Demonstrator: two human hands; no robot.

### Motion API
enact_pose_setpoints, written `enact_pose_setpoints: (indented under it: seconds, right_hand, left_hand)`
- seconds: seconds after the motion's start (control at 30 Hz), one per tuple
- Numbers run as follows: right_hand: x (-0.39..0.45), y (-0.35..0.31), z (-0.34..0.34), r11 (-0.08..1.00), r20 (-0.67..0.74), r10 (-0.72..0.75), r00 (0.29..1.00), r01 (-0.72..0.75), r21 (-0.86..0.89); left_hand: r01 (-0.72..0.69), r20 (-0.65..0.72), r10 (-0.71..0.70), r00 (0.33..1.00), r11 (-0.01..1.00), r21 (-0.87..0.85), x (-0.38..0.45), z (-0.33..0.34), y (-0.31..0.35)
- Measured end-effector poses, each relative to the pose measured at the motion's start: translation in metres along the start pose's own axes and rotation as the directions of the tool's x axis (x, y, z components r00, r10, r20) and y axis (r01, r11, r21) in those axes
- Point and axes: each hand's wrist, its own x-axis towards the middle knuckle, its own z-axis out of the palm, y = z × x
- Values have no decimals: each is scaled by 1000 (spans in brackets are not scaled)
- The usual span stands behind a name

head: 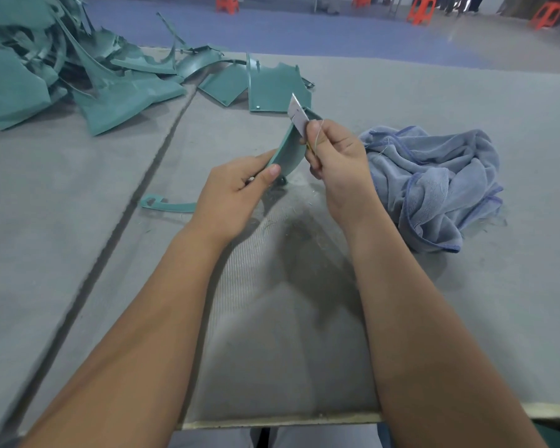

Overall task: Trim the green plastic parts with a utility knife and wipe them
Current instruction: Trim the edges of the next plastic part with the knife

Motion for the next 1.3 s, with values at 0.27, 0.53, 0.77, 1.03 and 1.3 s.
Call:
enact_pose_setpoints:
  seconds: [0.27,0.53,0.77,1.03,1.3]
  right_hand:
    - [-6,-4,-11,995,129,72,989,-62,-81]
    - [-6,1,2,970,76,-3,997,21,-242]
    - [0,1,-4,996,-50,-48,998,45,-73]
    - [-4,-4,-6,986,-78,-117,990,107,-126]
    - [-8,-10,-11,998,-287,-31,957,44,37]
  left_hand:
    - [71,-29,-73,997,996,-60,2,-1,-3]
    - [83,-17,-84,996,995,-54,0,0,-1]
    - [61,0,-62,998,997,-48,-3,0,-3]
    - [101,1,-101,995,994,-33,-2,0,-4]
    - [114,-10,-114,993,993,-8,-3,-1,-1]
